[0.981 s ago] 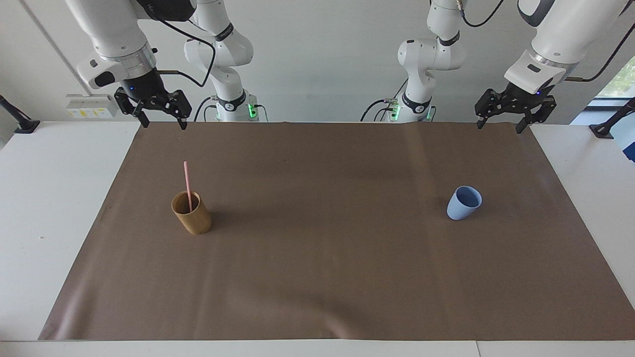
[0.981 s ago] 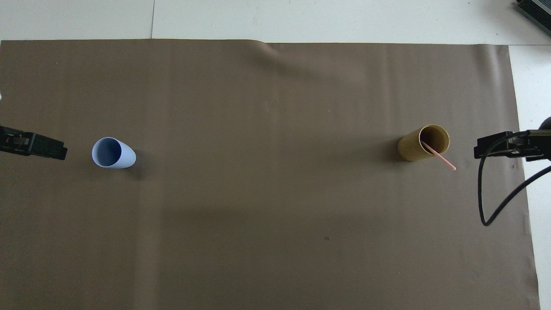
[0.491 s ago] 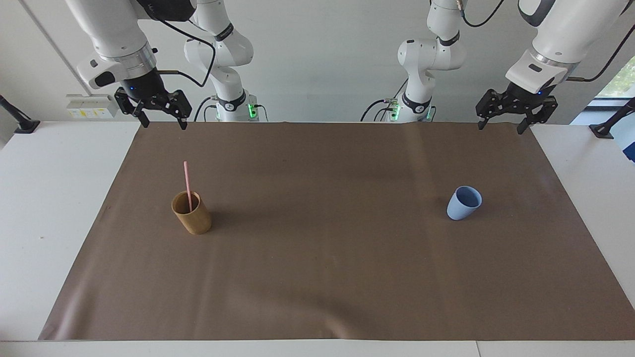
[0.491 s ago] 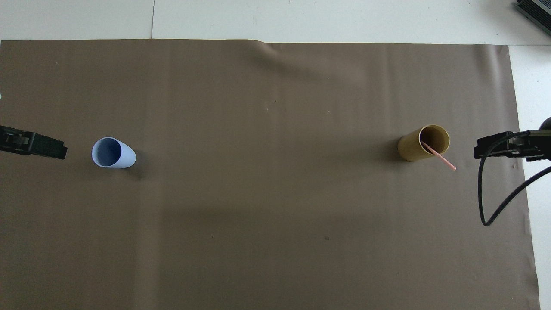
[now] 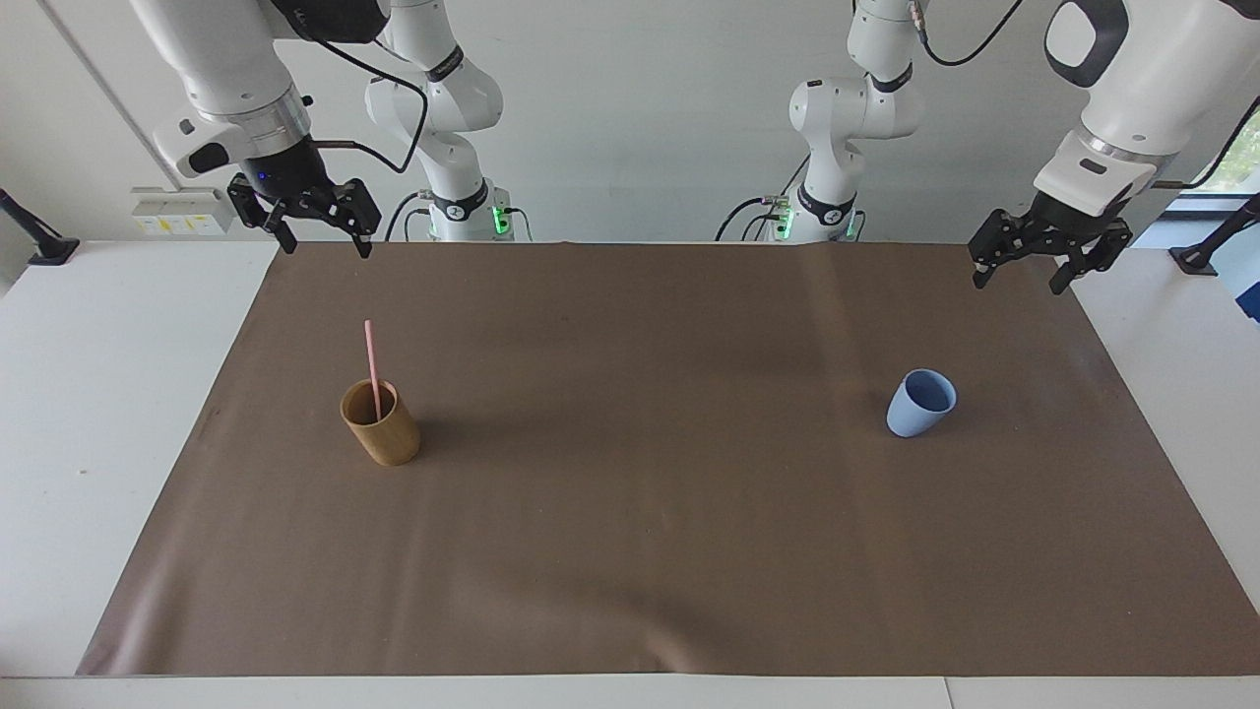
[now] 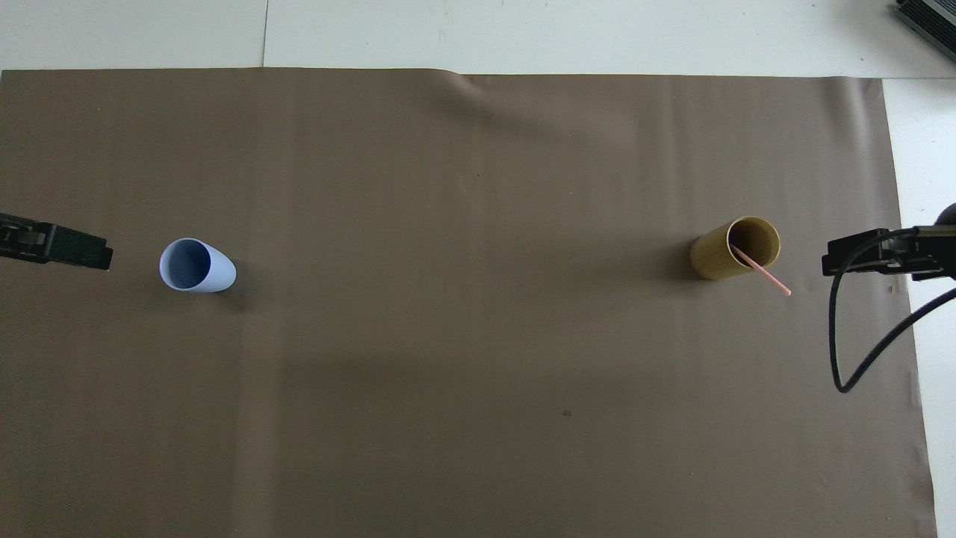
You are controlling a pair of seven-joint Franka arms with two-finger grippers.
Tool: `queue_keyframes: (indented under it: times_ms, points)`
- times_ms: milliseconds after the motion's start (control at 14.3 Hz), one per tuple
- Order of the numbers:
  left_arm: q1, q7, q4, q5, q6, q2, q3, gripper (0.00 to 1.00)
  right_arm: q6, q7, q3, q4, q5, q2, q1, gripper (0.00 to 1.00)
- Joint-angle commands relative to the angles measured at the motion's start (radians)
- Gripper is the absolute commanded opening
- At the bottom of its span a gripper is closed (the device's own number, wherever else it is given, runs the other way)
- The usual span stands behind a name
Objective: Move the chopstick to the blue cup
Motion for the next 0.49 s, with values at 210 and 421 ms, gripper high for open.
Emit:
queue_keyframes:
  times_ms: [210, 421]
  points:
    - [0.037, 0.035, -0.159, -0.007, 0.222, 0.052, -0.002, 1.00, 0.016, 0.023, 0.003, -0.026, 0.003, -0.015, 0.000, 1.00]
    - [0.053, 0.035, -0.257, -0.007, 0.327, 0.072, -0.002, 1.00, 0.015, 0.023, 0.003, -0.026, 0.003, -0.014, -0.002, 1.00]
